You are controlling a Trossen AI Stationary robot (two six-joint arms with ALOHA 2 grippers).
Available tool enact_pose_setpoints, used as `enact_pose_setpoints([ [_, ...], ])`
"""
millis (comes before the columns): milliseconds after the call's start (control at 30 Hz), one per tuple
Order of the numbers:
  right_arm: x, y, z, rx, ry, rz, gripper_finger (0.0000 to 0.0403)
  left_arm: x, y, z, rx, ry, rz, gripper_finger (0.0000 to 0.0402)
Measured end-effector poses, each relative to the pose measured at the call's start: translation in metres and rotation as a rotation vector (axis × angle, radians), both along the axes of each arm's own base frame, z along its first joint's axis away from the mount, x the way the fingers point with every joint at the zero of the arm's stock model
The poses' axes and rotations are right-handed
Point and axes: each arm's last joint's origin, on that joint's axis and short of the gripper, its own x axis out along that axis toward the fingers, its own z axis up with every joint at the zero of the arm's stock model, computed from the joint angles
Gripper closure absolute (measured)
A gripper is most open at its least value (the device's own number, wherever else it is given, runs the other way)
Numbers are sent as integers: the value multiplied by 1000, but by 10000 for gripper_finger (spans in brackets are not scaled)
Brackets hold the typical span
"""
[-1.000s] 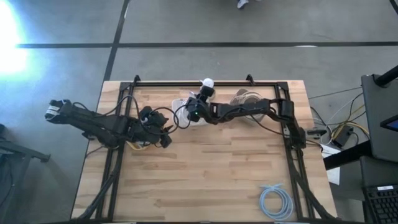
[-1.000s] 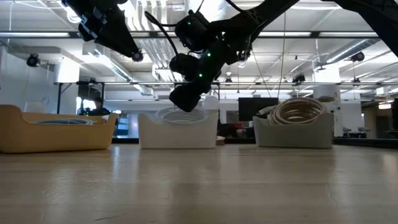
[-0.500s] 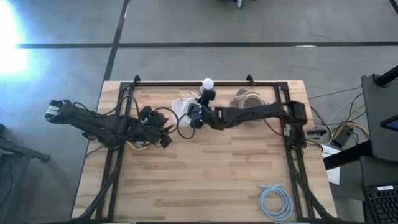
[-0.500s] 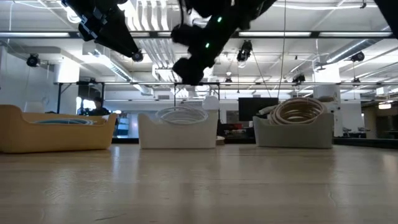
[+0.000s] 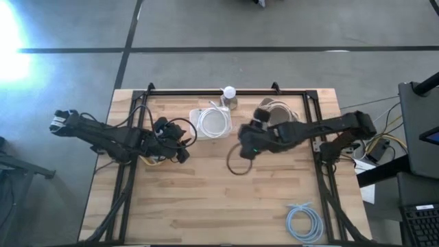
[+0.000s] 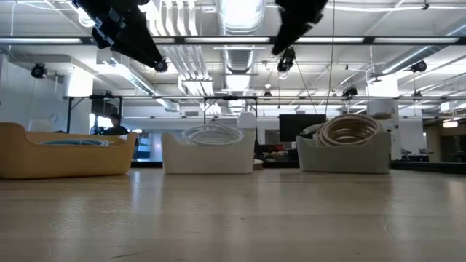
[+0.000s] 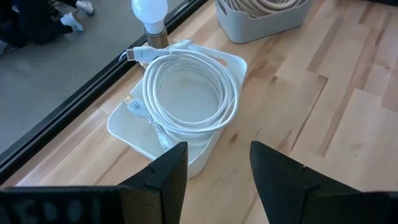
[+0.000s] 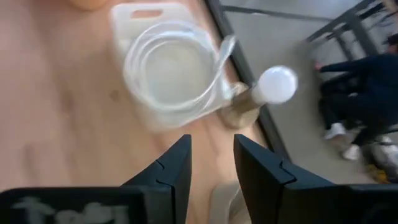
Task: Sort HDMI cables
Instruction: Put the blue hdmi cable into the yellow bin
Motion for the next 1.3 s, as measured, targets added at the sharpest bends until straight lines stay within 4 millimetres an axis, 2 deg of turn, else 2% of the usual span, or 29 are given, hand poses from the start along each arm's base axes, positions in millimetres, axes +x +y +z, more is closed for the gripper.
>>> enact_pose_setpoints([
  [200,-34,23,-8,147,93,55,262,0,0,0,1,0,-1,223],
  [500,-65,72,-43,638,289,75,231,0,0,0,2,0,-1,223],
  [700,-93,109,-66,907,517,86,227,0,0,0,5,-2,2,223],
  [900,-121,129,-90,962,655,-56,227,1,0,1,9,-10,7,223],
  [1067,-140,140,-112,975,686,-148,231,1,0,1,13,-19,12,223],
  [1300,-155,157,-133,1016,652,-106,232,1,1,2,25,-24,23,223],
])
